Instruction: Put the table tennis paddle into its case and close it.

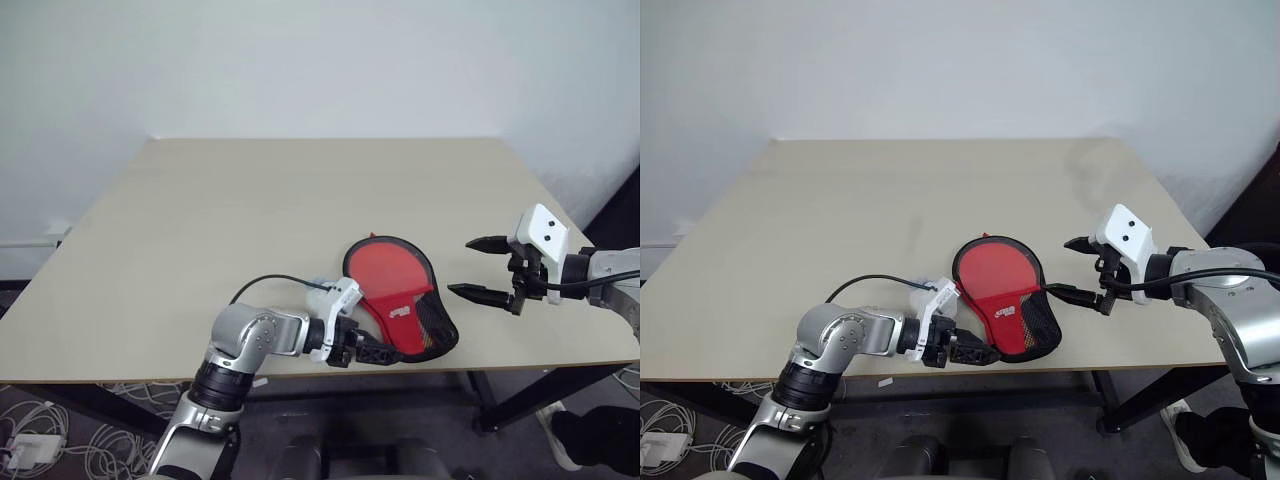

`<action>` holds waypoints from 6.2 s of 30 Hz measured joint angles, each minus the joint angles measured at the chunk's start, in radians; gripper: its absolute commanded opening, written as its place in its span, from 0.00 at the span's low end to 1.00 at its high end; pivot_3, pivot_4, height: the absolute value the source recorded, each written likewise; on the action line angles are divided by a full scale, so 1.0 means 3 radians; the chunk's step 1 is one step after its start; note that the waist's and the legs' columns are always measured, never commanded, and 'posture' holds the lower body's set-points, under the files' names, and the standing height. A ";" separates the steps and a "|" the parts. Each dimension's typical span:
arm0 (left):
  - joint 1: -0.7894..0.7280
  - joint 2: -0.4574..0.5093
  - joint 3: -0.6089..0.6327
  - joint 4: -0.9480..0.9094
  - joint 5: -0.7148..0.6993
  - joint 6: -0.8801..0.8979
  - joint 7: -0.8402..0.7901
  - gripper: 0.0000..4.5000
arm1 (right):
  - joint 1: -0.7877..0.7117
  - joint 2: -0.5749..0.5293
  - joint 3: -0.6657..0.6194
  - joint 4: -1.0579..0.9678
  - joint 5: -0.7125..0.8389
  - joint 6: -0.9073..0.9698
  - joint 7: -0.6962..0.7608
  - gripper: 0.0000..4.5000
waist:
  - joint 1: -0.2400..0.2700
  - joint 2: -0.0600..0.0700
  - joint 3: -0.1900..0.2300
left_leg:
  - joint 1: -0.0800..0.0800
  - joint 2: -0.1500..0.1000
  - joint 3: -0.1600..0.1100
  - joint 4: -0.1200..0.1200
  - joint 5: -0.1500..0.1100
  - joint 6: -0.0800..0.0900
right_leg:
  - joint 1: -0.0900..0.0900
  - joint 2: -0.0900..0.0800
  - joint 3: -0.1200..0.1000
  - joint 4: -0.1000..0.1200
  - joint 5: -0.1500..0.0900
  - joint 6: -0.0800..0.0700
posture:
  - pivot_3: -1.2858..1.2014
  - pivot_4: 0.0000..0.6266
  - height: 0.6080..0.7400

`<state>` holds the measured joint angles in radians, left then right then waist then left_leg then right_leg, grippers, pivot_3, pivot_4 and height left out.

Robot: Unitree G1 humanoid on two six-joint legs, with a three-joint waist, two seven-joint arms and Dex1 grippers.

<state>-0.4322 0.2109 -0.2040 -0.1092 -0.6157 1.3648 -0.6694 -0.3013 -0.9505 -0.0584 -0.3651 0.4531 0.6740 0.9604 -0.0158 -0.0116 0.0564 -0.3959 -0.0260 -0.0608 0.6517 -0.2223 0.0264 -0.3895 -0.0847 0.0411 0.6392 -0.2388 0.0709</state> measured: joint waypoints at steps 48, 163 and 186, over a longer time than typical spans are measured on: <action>-0.0403 -0.0239 0.0230 0.0523 0.0009 0.0635 0.0573 0.02 | -0.0110 0.0072 0.0018 -0.0129 0.0074 0.0192 -0.0070 1.00 | 0.0060 -0.0001 -0.0002 | 0.0001 -0.0002 -0.0001 0.0002 -0.0001 -0.0002 | 0.0002 -0.0001 -0.0001 -0.0001 0.0000 -0.0001 | 0.52 0.00 1.00; -0.0056 0.0486 -0.0786 0.0038 0.0985 -0.2491 -0.0724 0.01 | -0.0962 0.0598 0.0446 0.0916 -0.0376 -0.0140 -0.0236 1.00 | 0.0049 -0.0004 0.0002 | -0.0001 0.0001 0.0003 0.0000 0.0000 -0.0001 | -0.0003 0.0002 0.0001 0.0000 0.0002 -0.0002 | 0.52 0.00 1.00; 0.0358 0.0542 -0.0863 -0.0018 0.1472 -0.2848 -0.0568 0.01 | -0.2605 0.2315 0.1032 0.3468 -0.0962 -0.0281 -0.0327 1.00 | -0.0036 0.0009 0.0000 | 0.0004 -0.0002 -0.0002 -0.0010 0.0002 -0.0005 | -0.0006 0.0006 0.0002 0.0009 0.0014 -0.0020 | 0.52 0.00 1.00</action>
<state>-0.3247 0.3737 -0.4630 -0.1147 -0.1741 0.5103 -0.8399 -1.0829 -0.2560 0.2513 0.6753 0.1644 0.5896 0.8624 -0.0265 -0.0088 0.0563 -0.3947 -0.0265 -0.0614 0.6487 -0.2217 0.0250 -0.3912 -0.0830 0.0416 0.6419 -0.2347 0.0648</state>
